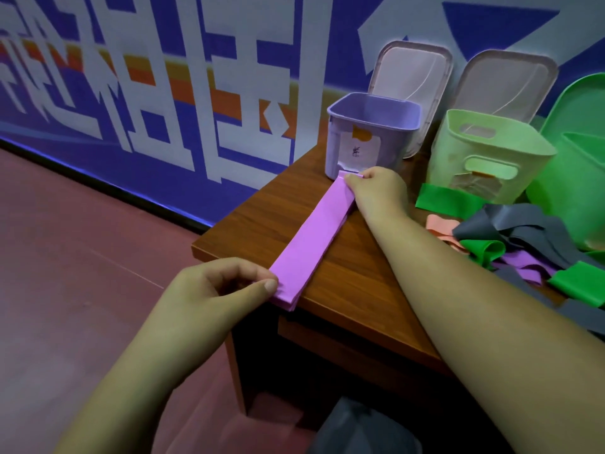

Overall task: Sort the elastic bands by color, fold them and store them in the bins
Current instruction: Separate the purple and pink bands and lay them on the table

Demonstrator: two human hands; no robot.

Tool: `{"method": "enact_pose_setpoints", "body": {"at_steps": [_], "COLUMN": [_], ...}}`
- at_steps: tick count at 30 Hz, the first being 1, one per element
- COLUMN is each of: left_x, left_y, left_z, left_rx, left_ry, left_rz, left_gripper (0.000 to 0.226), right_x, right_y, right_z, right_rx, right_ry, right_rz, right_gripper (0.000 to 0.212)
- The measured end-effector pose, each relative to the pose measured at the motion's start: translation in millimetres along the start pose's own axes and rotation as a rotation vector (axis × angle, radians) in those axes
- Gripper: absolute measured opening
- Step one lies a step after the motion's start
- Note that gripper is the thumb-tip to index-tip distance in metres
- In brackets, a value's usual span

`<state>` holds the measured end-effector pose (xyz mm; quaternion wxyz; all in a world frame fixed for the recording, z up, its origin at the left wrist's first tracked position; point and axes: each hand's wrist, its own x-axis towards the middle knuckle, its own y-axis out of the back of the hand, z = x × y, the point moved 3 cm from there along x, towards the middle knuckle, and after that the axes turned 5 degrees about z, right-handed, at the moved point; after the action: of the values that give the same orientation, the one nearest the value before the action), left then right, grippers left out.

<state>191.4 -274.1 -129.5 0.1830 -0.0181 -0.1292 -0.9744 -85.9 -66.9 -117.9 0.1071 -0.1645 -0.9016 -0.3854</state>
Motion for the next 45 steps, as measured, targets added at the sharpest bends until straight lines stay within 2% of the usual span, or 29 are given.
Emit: {"method": "enact_pose_setpoints", "body": {"at_steps": [15, 21, 28, 31, 35, 41, 45], "left_x": [-2, -4, 4, 11, 21, 43, 64], "left_y": [0, 0, -22, -46, -90, -178, -256], "left_z": [-10, -1, 39, 58, 84, 135, 174], "left_rx": [0.053, 0.066, 0.144, 0.152, 0.16, 0.199, 0.302], "left_ry": [-0.045, -0.108, -0.242, -0.294, -0.352, -0.535, -0.675], "left_rz": [-0.043, -0.002, -0.056, -0.116, -0.215, -0.238, -0.272], "left_gripper": [0.009, 0.005, 0.008, 0.011, 0.011, 0.01, 0.01], "right_x": [-7, -14, -21, -30, -33, -26, -18], "right_y": [-2, 4, 28, 48, 98, 211, 264], "right_z": [-4, -4, -2, 1, 5, 43, 99], "right_rx": [-0.17, -0.066, 0.11, 0.228, 0.363, 0.334, 0.294], "right_ry": [0.036, 0.021, -0.05, -0.108, -0.031, 0.123, 0.116], "right_rz": [-0.018, -0.007, -0.158, -0.214, -0.198, -0.034, 0.071], "right_gripper": [0.038, 0.036, 0.026, 0.016, 0.018, 0.015, 0.011]}}
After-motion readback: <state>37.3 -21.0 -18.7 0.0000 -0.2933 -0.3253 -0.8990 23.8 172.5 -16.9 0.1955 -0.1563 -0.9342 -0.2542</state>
